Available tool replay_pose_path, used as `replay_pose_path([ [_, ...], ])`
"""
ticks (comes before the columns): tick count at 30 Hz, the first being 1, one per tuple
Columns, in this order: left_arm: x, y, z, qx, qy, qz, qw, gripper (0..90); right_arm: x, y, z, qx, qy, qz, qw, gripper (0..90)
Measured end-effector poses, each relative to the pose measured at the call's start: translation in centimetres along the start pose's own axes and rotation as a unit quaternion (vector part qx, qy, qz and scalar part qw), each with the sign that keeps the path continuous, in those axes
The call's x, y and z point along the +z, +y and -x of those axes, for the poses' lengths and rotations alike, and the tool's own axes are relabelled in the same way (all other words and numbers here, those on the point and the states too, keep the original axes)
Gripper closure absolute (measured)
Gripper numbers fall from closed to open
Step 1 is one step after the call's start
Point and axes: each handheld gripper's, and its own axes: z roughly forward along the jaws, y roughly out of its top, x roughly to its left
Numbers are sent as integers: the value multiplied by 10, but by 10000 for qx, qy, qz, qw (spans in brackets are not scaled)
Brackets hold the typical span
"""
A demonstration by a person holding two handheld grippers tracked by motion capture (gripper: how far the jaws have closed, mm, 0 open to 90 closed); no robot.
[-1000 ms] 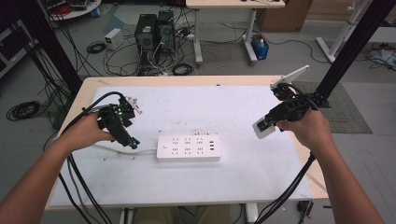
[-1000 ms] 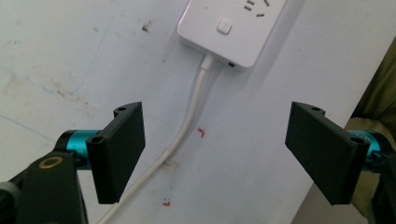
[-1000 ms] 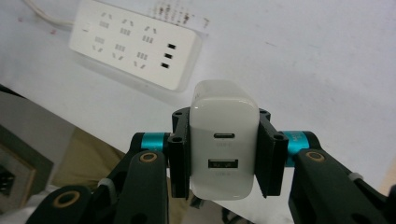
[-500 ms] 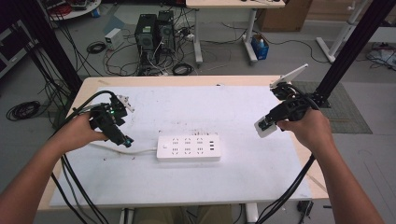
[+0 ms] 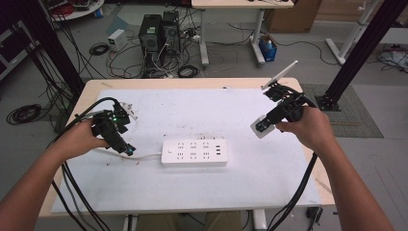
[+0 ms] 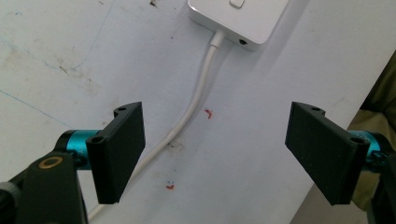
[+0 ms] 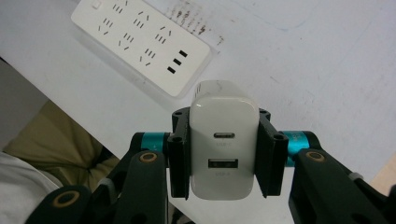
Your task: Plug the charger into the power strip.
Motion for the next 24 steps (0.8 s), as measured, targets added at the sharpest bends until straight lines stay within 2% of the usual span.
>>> replay_pose_path([
  [6,12,-2,1,-58,-95,39,9999,201,13,13,-7,-519,7,-210,9984,625],
  [8,14,-1,0,16,-102,-30,9999,201,15,14,-8,-609,12,-259,9978,625],
  [9,17,-2,1,15,-128,-33,9999,202,20,18,-10,-841,-34,-356,9958,625],
  [11,19,-2,2,34,-142,-25,9999,202,22,20,-12,-953,-41,-389,9947,625],
  [14,20,-1,2,154,-124,-73,9998,202,27,24,-18,-1392,-58,-462,9892,625],
  [18,19,-1,1,156,-66,-55,9998,201,34,32,-30,-2084,-62,-442,9770,625],
  [19,19,-1,1,156,-66,-55,9998,202,34,32,-30,-2084,-62,-442,9770,625],
  [20,19,-2,1,127,-46,-27,9999,202,39,38,-37,-2402,-94,-452,9696,625],
  [21,19,-2,1,123,-36,-30,9999,202,39,38,-37,-2402,-94,-452,9696,625],
  [23,19,-3,1,140,-8,-55,9999,202,50,46,-46,-2647,-127,-551,9627,625],
  [24,18,-4,1,146,15,-71,9999,201,54,49,-49,-2698,-142,-621,9608,625],
])
